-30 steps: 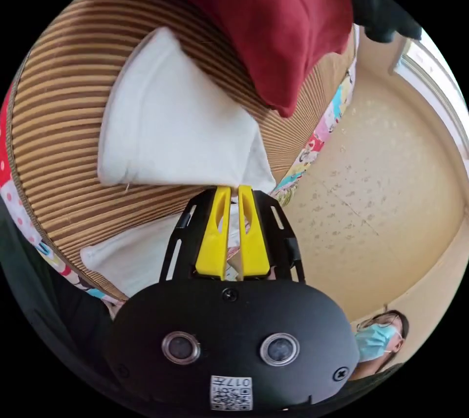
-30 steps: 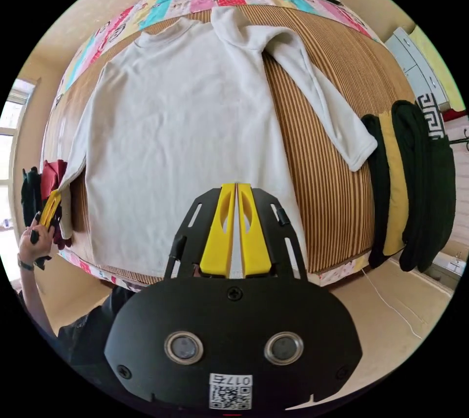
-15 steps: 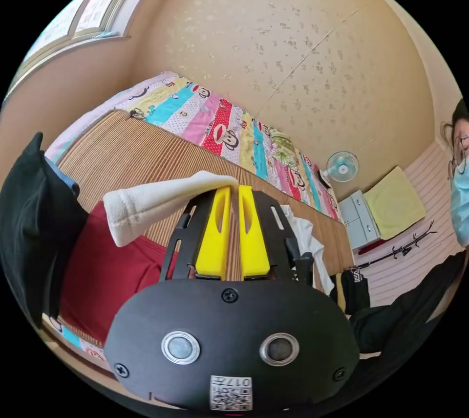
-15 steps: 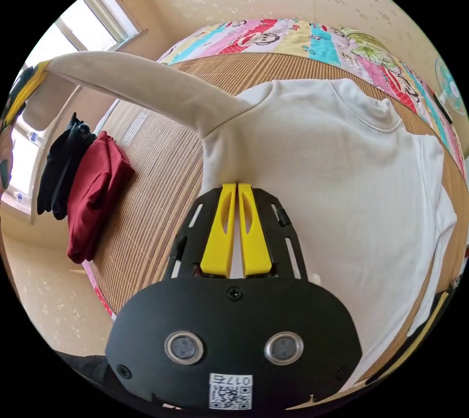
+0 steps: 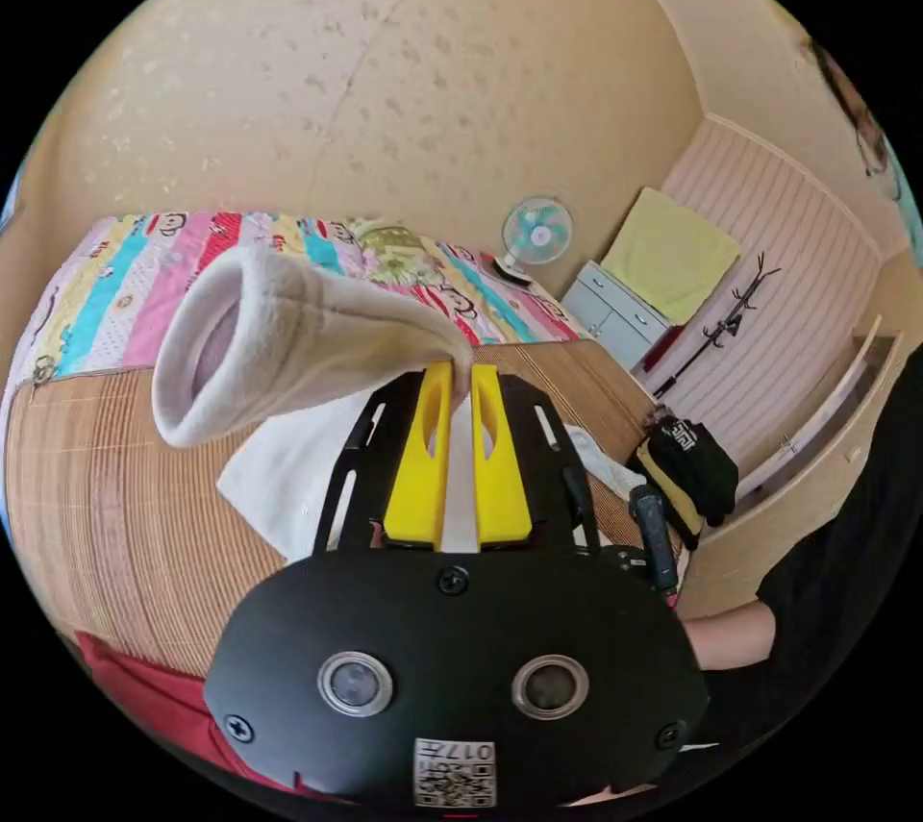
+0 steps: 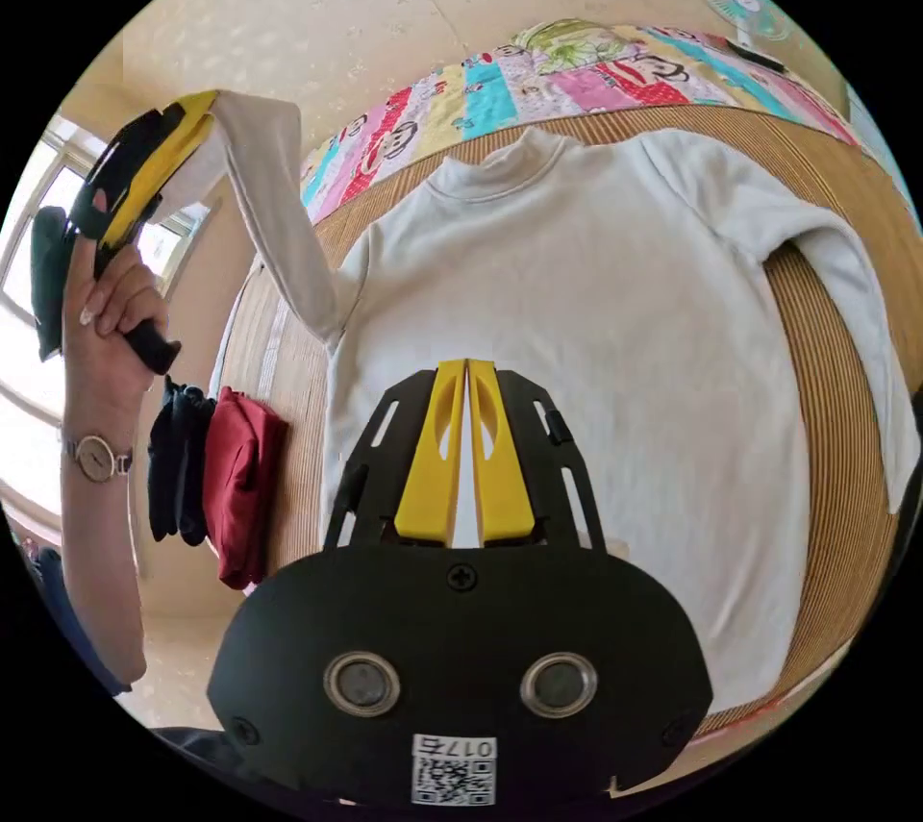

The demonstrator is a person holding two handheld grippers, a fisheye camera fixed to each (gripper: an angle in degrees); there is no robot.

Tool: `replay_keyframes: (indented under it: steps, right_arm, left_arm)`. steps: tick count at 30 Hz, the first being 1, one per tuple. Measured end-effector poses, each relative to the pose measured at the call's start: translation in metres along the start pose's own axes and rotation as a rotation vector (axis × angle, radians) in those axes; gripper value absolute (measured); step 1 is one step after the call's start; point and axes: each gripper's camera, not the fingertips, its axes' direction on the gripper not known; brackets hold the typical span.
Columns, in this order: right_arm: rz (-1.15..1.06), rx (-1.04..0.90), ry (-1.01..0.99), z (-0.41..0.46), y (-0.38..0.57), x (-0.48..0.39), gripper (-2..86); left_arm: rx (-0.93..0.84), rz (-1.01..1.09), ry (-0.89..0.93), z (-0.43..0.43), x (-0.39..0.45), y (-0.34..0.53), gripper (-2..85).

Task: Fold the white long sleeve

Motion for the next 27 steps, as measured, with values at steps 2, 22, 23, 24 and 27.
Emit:
replay_keyframes:
  steps: [2, 22, 23, 24, 27]
  right_arm:
    - [0.107, 0.047, 0.013, -0.030, 0.000, 0.047, 1.8]
    - [0.201, 0.033, -0.274, -0.017, -0.251, 0.143, 4.4]
    - [0.206, 0.054, -0.262, -0.032, -0.259, 0.129, 3.9]
    - [0.201, 0.099, -0.259, -0.060, -0.266, 0.110, 3.6]
    - [0.191, 0.206, -0.300, -0.127, -0.280, 0.061, 3.5]
  left_arm:
    - [-0.208, -0.013, -0.025, 0.091, 0.025, 0.017, 5.4]
    - [-0.293, -0.574, -0.446, 0.064, -0.102, 0.131, 8.3]
    - [-0.266, -0.572, -0.450, 0.063, -0.102, 0.133, 7.9]
    - [-0.206, -0.558, -0.436, 0.058, -0.100, 0.136, 6.8]
    - [-0.179, -0.537, -0.429, 0.054, -0.096, 0.136, 4.4]
